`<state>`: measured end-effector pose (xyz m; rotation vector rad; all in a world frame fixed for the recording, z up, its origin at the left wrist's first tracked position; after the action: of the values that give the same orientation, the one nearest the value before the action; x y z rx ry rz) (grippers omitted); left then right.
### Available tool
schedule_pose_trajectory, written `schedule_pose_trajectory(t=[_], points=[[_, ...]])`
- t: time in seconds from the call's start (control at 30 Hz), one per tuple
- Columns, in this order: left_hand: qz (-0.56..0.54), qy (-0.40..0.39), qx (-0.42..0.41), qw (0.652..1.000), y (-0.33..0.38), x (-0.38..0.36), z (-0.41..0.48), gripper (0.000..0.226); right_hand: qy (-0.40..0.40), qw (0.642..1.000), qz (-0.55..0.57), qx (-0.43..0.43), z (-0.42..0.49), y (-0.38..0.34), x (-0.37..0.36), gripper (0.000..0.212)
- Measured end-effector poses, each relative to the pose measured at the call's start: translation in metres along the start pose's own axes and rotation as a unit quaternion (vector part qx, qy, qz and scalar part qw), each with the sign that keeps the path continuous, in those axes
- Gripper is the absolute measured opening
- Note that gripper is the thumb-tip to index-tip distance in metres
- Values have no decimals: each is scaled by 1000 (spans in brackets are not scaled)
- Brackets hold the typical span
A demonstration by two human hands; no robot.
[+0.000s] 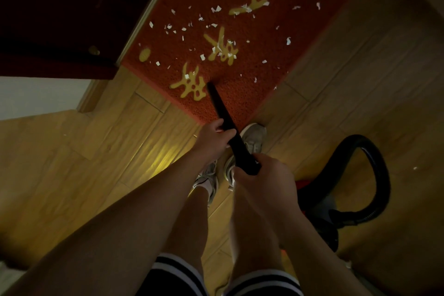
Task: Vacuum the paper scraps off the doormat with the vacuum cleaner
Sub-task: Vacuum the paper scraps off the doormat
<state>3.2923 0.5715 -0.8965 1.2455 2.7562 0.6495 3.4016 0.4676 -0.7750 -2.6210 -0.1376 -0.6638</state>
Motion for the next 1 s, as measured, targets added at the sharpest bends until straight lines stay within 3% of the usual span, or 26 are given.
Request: schedule_pose_trajectory(t=[0.43, 0.67, 1.0], points=[[-21, 47, -16, 999, 29, 11, 19, 50, -37, 998, -5, 41, 34, -21, 23, 23], [-45, 71, -9, 996, 29, 21, 28, 57, -71, 994, -40, 72, 48, -35, 24, 23], [-70, 87, 1, 994, 18, 45, 29, 56, -56, 989, -65, 120, 51, -58, 11, 23]])
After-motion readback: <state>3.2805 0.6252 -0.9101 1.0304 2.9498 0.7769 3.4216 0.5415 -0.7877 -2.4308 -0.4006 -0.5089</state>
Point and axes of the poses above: each hand's wrist, its own z-axis towards the middle knuckle, its own x-axis out of the back of the hand, y = z × x, the point moved 10 cm from there along z, towards the middle knuckle
